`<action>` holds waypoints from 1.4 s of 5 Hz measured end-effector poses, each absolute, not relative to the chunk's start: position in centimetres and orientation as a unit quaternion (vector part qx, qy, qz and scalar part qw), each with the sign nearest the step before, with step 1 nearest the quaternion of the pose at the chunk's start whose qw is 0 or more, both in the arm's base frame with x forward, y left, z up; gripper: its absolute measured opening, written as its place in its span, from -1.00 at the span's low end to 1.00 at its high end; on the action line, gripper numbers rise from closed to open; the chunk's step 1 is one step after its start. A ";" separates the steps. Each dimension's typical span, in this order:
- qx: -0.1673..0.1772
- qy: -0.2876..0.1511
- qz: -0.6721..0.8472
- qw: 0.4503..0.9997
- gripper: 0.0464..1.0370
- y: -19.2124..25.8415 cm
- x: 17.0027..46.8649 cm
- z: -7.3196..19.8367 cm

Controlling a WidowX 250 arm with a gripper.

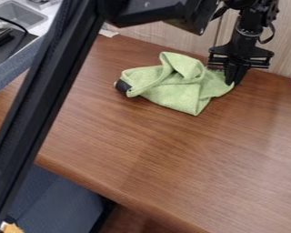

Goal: Fold the cloth from the top right to the bottom left

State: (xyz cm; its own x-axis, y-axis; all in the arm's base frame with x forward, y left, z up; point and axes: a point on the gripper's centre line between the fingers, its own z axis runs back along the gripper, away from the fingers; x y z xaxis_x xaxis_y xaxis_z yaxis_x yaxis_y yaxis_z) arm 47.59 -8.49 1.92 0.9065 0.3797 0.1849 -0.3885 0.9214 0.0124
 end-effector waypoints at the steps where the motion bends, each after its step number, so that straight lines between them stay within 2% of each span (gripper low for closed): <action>1: -0.001 -0.123 0.209 0.970 -0.98 -8.1 48.3 5.4; 2: -0.015 -0.144 0.221 0.964 -0.98 -6.8 47.8 8.2; 4: -0.028 -0.176 0.270 0.946 -0.98 -2.4 43.8 12.6; 5: -0.024 -0.173 0.272 0.946 -0.98 -1.7 41.0 12.6; 7: 0.013 -0.146 0.285 0.947 -0.98 0.2 37.6 9.9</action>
State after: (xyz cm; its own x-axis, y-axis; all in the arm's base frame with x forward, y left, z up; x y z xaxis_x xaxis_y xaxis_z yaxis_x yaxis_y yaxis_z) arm 37.65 0.24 9.89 0.7951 0.5355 0.2847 -0.5434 0.8375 -0.0577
